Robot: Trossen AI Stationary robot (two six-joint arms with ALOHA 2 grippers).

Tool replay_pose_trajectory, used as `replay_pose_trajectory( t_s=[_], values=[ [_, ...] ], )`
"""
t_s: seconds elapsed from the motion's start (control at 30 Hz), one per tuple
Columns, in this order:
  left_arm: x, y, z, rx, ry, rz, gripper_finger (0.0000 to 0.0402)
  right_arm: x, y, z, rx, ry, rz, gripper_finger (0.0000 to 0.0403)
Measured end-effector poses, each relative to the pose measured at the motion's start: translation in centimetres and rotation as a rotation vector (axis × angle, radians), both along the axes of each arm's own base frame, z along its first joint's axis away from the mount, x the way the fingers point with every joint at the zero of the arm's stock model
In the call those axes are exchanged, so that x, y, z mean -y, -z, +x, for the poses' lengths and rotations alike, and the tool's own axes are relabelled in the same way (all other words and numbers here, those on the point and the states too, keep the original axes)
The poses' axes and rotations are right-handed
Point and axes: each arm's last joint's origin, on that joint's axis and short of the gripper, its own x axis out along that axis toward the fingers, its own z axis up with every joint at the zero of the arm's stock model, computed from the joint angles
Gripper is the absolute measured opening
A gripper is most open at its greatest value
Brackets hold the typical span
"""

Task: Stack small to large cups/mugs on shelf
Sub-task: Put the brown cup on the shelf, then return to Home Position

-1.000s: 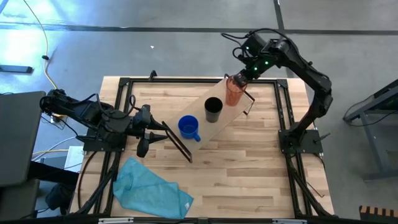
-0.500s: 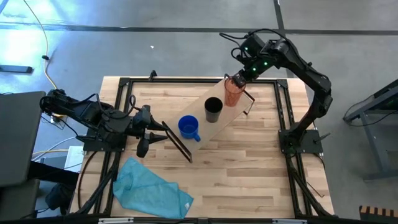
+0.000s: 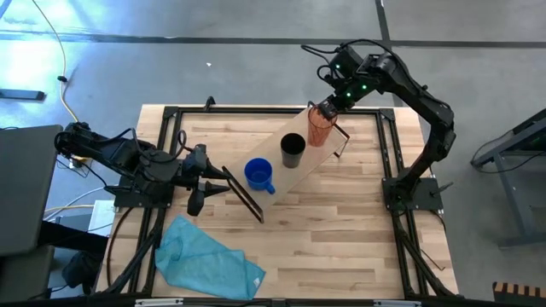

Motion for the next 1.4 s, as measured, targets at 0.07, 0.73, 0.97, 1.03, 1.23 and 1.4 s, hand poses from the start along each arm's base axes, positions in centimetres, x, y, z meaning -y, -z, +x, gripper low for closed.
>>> replay_pose_trajectory(
  t_s=[0.07,0.73,0.97,1.03,1.23,1.4],
  values=[
    [0.0,0.0,0.0,-0.003,-0.002,-0.003,0.0156,0.0,0.0,0.0,0.001,0.003,0.002,0.0062],
    [0.0,0.1,0.0,-0.009,-0.003,-0.003,0.0156,0.0,0.0,0.1,0.005,-0.004,-0.006,0.0140],
    [0.0,0.1,0.0,-0.009,-0.003,-0.003,0.0156,-0.4,-1.8,-0.5,0.063,-0.016,-0.015,0.0140],
    [0.0,0.1,0.0,-0.009,-0.003,-0.003,0.0156,-0.7,-2.9,-1.0,0.089,-0.017,-0.031,0.0140],
    [0.0,0.1,-0.1,-0.008,-0.004,-0.004,0.0156,-2.4,-6.9,-2.8,0.220,-0.045,-0.091,0.0140],
    [0.0,0.1,0.0,-0.005,-0.006,-0.009,0.0156,-5.0,-9.0,-5.2,0.358,-0.142,-0.140,0.0140]
  ],
)
